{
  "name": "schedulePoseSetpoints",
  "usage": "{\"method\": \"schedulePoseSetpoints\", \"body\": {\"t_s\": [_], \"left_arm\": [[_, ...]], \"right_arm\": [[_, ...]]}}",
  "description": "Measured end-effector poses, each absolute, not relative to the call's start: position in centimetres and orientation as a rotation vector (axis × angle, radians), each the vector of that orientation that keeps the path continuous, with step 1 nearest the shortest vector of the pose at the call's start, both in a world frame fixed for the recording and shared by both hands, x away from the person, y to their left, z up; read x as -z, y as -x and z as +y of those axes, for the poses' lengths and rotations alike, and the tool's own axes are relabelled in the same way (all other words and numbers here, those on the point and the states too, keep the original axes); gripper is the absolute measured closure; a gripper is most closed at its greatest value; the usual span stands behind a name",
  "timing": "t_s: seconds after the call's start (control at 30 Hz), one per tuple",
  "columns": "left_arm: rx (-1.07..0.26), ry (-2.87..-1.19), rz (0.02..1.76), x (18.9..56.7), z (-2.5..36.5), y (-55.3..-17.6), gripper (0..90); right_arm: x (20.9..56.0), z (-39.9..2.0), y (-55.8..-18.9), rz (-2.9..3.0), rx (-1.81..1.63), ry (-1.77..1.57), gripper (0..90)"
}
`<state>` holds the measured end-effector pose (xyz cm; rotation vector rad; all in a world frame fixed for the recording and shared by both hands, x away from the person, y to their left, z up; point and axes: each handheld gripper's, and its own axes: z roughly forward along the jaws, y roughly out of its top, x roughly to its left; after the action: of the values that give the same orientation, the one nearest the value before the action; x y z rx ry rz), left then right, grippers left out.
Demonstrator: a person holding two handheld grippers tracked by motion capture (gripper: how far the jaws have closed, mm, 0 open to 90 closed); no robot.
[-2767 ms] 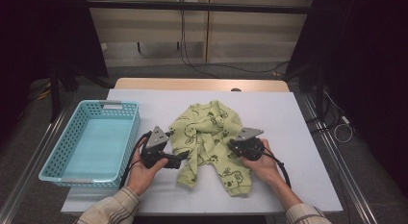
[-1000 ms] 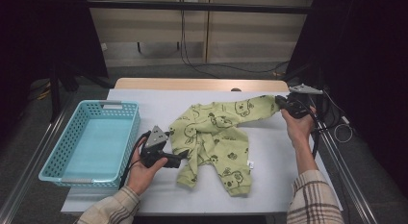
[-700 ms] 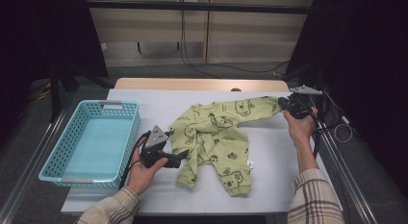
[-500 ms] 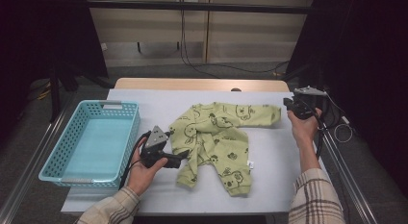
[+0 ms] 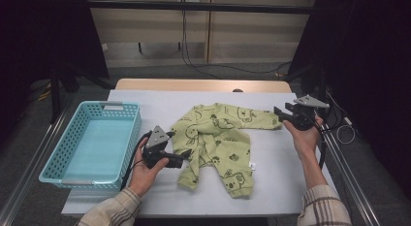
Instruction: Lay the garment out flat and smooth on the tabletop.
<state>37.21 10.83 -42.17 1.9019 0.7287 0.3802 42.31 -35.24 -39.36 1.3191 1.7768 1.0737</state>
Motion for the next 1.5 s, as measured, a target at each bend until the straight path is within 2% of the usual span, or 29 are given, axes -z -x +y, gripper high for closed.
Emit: {"method": "schedulePoseSetpoints", "body": {"t_s": [0.1,0.17,0.23,0.3,0.37,0.47,0.57,0.67,1.1,1.3,1.4,1.5], "left_arm": [[-0.363,-1.879,0.739,42.1,10.8,-37.3,6.4],[-0.361,-1.885,0.736,42.1,10.8,-37.3,6.4],[-0.359,-1.896,0.718,42.0,10.8,-37.3,6.4],[-0.376,-1.911,0.703,42.0,10.7,-37.2,6.3],[-0.383,-1.924,0.679,42.1,10.7,-37.2,6.3],[-0.393,-1.936,0.682,42.2,10.4,-37.0,6.2],[-0.369,-1.955,0.679,42.2,10.4,-37.1,6.2],[-0.336,-1.968,0.674,42.2,10.5,-37.0,5.4],[-0.363,-2.038,0.708,43.1,10.3,-37.3,4.7],[-0.423,-2.064,0.672,43.2,9.5,-37.2,19.3],[-0.417,-2.083,0.64,43.4,9.3,-37.4,34.4],[-0.416,-2.113,0.599,43.4,9.0,-37.2,44.3]], "right_arm": [[38.9,-34.5,-40.8,1.788,-1.128,-1.283,38.7],[38.5,-33.9,-39.7,1.795,-1.166,-1.268,30.9],[38.4,-33.2,-38.6,1.822,-1.189,-1.26,30.5],[38.5,-32.6,-37.5,1.824,-1.217,-1.228,24.6],[38.6,-32.0,-36.4,1.832,-1.265,-1.222,22.8],[38.8,-31.1,-35.1,1.833,-1.285,-1.201,11.9],[39.1,-30.2,-33.9,1.842,-1.288,-1.201,5.6],[39.5,-29.2,-32.6,1.862,-1.296,-1.191,5.1],[41.2,-27.6,-27.9,1.907,-1.348,-1.189,2.8],[41.9,-27.0,-27.8,1.952,-1.338,-1.173,3.3],[41.8,-26.8,-27.7,1.951,-1.349,-1.17,4.1],[41.9,-26.7,-27.8,1.958,-1.346,-1.162,4.1]]}}
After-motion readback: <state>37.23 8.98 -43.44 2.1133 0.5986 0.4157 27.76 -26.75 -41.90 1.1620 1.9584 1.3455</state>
